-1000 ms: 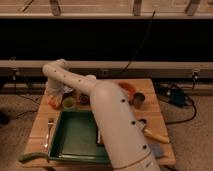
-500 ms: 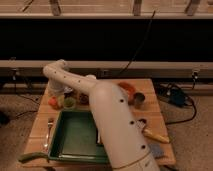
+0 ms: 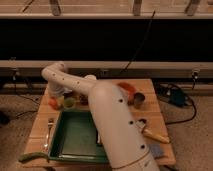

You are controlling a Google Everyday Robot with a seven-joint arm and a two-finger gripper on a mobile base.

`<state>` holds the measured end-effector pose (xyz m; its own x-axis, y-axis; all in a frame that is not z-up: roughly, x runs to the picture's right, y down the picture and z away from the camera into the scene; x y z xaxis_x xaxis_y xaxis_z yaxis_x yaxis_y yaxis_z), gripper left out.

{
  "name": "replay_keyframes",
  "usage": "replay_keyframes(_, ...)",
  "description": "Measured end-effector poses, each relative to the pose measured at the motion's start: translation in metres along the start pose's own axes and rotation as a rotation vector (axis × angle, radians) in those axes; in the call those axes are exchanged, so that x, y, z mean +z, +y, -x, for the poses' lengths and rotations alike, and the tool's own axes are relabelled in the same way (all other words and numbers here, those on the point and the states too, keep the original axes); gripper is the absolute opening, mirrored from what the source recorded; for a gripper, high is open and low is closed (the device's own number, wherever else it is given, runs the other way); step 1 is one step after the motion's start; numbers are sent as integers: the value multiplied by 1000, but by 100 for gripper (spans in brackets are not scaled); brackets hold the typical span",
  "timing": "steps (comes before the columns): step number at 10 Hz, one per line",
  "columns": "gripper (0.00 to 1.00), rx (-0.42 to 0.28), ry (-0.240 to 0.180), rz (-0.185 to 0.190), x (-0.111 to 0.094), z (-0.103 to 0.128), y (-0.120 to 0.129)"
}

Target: Place apple in plastic cup

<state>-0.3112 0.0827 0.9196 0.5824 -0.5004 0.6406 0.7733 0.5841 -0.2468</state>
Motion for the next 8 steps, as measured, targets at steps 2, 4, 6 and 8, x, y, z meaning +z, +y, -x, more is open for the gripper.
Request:
replay_keyframes(2, 1, -7, -10, -8, 0, 5, 1)
replay_keyframes(4, 0, -25, -28, -15, -5, 16, 1)
replay_keyframes(6, 0, -47, -53, -39, -16, 27, 0)
replay_keyframes(8, 0, -71, -79, -79, -44, 39, -1)
